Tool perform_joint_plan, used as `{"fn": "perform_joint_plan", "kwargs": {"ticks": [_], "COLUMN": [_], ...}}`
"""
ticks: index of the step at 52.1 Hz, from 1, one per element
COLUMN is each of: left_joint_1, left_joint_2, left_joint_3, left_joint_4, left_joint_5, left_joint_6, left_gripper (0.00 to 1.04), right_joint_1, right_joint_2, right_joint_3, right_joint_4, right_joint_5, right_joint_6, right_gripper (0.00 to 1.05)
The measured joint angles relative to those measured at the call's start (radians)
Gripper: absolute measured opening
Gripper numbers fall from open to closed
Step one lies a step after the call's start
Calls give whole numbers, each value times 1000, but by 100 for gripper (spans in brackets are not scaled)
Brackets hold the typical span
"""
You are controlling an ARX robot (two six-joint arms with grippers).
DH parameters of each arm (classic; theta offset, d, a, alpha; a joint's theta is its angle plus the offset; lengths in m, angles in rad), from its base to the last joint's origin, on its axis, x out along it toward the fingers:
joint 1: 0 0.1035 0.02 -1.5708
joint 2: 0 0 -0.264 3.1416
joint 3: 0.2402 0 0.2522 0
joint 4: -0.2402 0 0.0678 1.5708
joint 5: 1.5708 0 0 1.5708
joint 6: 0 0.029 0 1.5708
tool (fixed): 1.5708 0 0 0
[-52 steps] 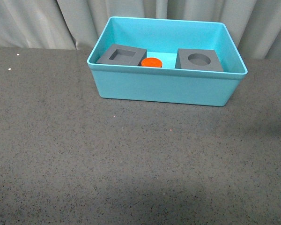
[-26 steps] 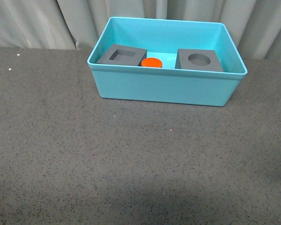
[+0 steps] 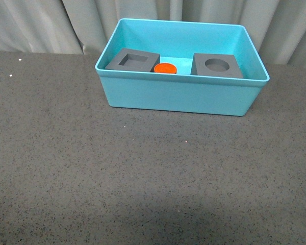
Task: Place gray and orange parts in blue box
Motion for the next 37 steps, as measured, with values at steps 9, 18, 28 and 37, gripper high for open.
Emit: {"fn": "perform_joint_plan", "kwargs": {"ticks": [9, 18, 28, 37], "left_joint_1": [0, 0, 0, 0], "left_joint_2": [0, 0, 0, 0], "left_joint_3": [0, 0, 0, 0], "left_joint_4": [0, 0, 0, 0], "left_joint_5": [0, 0, 0, 0], "left_joint_6": [0, 0, 0, 0], "left_gripper": [98, 98, 98, 98], "right_joint_1": [0, 0, 0, 0], "right_joint_2": [-115, -221, -315, -383], "right_joint_3": [0, 0, 0, 0], "right_joint_4": [-102, -207, -299, -367], "right_joint_5": [0, 0, -1, -1], "right_joint_6": [0, 0, 0, 0], "right_gripper": [0, 0, 0, 0]}}
